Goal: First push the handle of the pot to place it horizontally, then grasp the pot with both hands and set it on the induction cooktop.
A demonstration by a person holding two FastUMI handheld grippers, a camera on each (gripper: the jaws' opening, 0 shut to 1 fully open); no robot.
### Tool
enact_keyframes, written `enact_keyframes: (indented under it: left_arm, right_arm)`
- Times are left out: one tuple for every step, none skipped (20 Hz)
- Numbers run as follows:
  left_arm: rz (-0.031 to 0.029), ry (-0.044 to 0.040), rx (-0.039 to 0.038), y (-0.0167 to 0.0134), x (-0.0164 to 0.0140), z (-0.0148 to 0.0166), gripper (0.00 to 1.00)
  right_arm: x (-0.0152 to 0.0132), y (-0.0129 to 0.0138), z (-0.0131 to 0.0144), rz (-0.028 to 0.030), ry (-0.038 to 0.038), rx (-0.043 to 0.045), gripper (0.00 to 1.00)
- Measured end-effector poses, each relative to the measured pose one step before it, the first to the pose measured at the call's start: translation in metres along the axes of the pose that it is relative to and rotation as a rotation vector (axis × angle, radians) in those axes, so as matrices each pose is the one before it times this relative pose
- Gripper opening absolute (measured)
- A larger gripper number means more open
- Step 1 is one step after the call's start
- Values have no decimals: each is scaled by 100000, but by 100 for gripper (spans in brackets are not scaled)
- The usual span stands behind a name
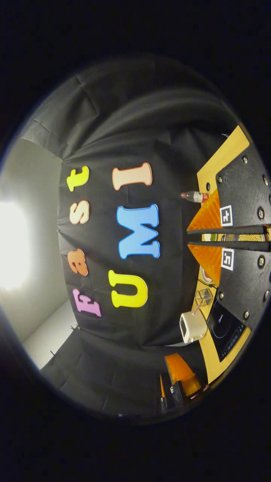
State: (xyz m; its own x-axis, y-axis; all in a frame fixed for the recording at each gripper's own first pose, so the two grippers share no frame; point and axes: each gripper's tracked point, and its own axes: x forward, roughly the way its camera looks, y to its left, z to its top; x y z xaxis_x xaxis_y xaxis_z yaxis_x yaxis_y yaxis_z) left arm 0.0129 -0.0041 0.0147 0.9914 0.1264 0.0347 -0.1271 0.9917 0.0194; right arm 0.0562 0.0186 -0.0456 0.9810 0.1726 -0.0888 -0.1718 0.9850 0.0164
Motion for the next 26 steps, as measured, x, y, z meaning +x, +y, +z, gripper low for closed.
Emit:
enact_keyframes:
  left_arm:
    - [925, -290, -67, 634, 353, 104, 95]
    - [808, -268, 230, 714, 436, -112, 94]
    - [903, -60, 477, 723, 299, -23, 94]
    - [1129, 8, 367, 666, 271, -158, 96]
    - [967, 273, -66, 656, 352, -83, 94]
    - [1151, 395, -289, 704, 328, -311, 96]
    - [875, 295, -294, 640, 278, -222, 94]
    - [1054, 215, 4, 640, 283, -96, 96]
    - [782, 263, 217, 563, 271, -116, 96]
    - [931, 218, 383, 559, 177, -228, 96]
    - [874, 142, 161, 554, 190, -73, 96]
    - [726, 318, -233, 351, 155, -186, 96]
    - [457, 310, -544, 299, 165, -190, 94]
    - [333, 309, -396, 275, 115, -127, 94]
    - [360, 324, -26, 401, 157, -252, 94]
    - [626, 300, 172, 461, 86, -15, 96]
    - [453, 299, 39, 284, 134, -234, 94]
    - [512, 330, -156, 355, 4, -137, 94]
    - [585, 202, -225, 434, 123, -207, 96]
    - [456, 96, -241, 355, 3, -85, 97]
    - [447, 121, -105, 302, 68, 58, 99]
    - [575, 177, 56, 411, 9, -147, 98]
    - [365, 108, -66, 306, -118, -235, 98]
    - [383, 106, -164, 201, -18, -80, 97]
    - [311, 8, -199, 239, -13, -31, 96]
    - [306, 151, -130, 218, 25, 71, 96]
  right_arm:
    - [496, 709, -443, 1692, 1409, -703, 7]
    - [493, 945, -521, 2060, 1578, 541, 7]
    - [382, 831, -512, 1723, 1464, 1189, 7]
    - [441, 1068, -627, 2864, 1907, 1046, 7]
    - [442, 915, -705, 2567, 2138, 495, 7]
    - [381, 818, -774, 2673, 2379, 106, 7]
    - [406, 595, -773, 2049, 2362, -176, 7]
    - [391, 682, -737, 2062, 2319, -51, 7]
    - [350, 597, -661, 1651, 2210, 27, 7]
    - [403, 626, -732, 1690, 2319, -72, 7]
    - [355, 613, -629, 1810, 2284, -294, 7]
    - [277, 735, -663, 2013, 2076, -386, 7]
    - [262, 649, -657, 2181, 2412, -734, 7]
    - [278, 628, -833, 2053, 2262, -757, 7]
    - [371, 679, -737, 1863, 2368, -714, 7]
    - [286, 539, -824, 1790, 2372, -435, 7]
    - [287, 548, -721, 1883, 2363, -54, 7]
    - [322, 587, -905, 1826, 2644, -15, 7]
    - [355, 412, -871, 1692, 2748, -238, 7]
    - [128, 380, -723, 991, 2398, -526, 7]
    - [220, 293, -752, 1128, 2545, -579, 7]
    - [470, 517, -918, 1558, 3075, -589, 7]
    - [233, 321, -799, 884, 2621, -361, 7]
    - [147, 433, -777, 1555, 2338, -39, 7]
    - [252, 262, -652, 1045, 2211, 443, 7]
    - [166, 216, -880, 923, 2821, 624, 7]
